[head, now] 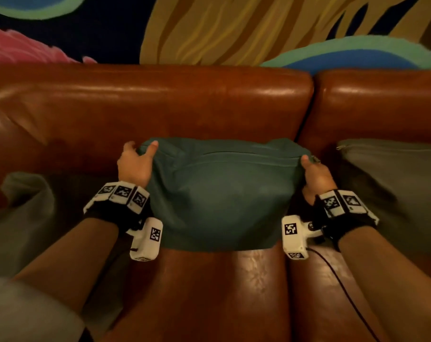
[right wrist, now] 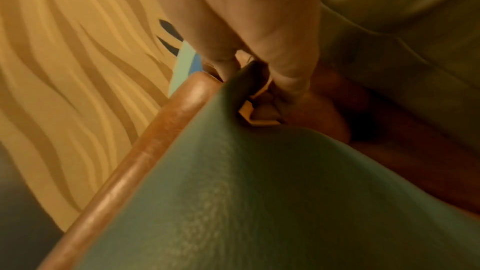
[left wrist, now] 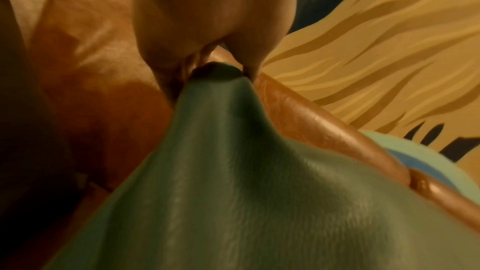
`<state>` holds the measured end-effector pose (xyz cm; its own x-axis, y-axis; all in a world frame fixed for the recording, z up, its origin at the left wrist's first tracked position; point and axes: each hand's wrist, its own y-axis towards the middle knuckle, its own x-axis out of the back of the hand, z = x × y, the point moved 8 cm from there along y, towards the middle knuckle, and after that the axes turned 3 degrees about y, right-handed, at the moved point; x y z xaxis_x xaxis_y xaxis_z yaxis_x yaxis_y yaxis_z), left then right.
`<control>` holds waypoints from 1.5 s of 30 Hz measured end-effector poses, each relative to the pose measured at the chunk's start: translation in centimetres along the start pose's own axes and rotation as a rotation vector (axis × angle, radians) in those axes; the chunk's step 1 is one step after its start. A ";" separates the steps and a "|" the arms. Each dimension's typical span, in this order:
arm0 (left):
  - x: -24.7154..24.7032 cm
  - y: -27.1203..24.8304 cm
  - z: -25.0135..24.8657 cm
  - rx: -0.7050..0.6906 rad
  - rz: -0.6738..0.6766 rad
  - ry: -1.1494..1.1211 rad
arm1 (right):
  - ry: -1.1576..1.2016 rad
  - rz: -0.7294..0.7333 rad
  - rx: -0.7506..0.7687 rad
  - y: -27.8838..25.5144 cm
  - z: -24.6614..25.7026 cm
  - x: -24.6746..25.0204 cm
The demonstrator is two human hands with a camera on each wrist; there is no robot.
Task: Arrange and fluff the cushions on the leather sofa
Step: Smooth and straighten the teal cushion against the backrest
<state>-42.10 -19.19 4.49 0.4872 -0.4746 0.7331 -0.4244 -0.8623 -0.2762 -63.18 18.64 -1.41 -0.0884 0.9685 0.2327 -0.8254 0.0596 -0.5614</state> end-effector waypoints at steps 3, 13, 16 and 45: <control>2.3 0.1 -0.7 -0.177 -0.117 -0.040 | 0.075 -0.005 0.120 -1.4 1.9 1.0; 0.1 0.3 6.2 0.173 0.116 -0.765 | 0.285 0.023 0.105 -4.4 0.0 2.1; -1.5 -2.8 5.8 0.008 0.271 -0.648 | 0.281 0.131 0.079 -5.8 -2.4 1.7; -9.7 -3.4 3.8 -0.774 0.095 0.764 | -1.292 0.021 0.803 -2.7 -4.5 -4.6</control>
<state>-42.54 -12.33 -4.03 -0.0620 -0.0683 0.9957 -0.9309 -0.3559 -0.0824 -57.98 15.16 -4.53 -0.1643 0.0733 0.9837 -0.8554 -0.5072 -0.1050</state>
